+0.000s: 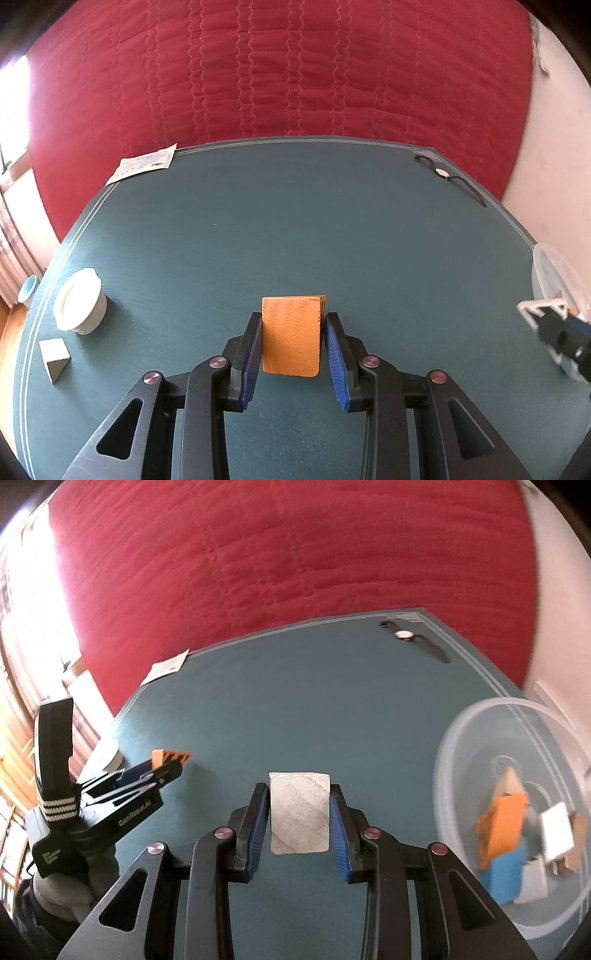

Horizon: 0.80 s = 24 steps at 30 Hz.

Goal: Organize rigid objects
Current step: 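Carry the orange block and white tile over the clear bowl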

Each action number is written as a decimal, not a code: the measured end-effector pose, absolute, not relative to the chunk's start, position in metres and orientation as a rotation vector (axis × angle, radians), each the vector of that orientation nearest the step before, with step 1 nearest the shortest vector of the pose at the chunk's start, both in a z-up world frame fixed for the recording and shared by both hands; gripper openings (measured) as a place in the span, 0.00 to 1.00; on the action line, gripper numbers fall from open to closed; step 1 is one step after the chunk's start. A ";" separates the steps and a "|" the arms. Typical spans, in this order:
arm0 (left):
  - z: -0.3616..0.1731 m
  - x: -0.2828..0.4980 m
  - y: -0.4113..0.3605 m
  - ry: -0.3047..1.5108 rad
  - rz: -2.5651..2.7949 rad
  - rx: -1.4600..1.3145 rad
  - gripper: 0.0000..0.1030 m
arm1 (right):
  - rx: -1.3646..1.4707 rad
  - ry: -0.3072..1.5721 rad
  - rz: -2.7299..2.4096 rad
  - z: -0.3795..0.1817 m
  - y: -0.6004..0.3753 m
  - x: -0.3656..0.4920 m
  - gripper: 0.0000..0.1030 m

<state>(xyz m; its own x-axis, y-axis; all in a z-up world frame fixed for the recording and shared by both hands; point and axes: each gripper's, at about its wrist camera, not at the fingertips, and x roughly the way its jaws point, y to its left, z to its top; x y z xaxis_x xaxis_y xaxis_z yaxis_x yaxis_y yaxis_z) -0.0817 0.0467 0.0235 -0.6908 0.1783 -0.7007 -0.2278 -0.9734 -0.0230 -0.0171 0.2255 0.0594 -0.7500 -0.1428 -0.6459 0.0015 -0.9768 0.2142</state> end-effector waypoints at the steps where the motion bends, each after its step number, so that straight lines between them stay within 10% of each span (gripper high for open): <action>1: 0.023 -0.081 0.049 0.103 2.698 -1.109 0.33 | 1.072 -0.319 -2.870 0.062 0.232 -0.013 0.32; 24: 0.030 -0.058 0.085 0.134 2.636 -1.122 0.33 | 1.084 -0.437 -3.179 0.068 0.347 0.022 0.32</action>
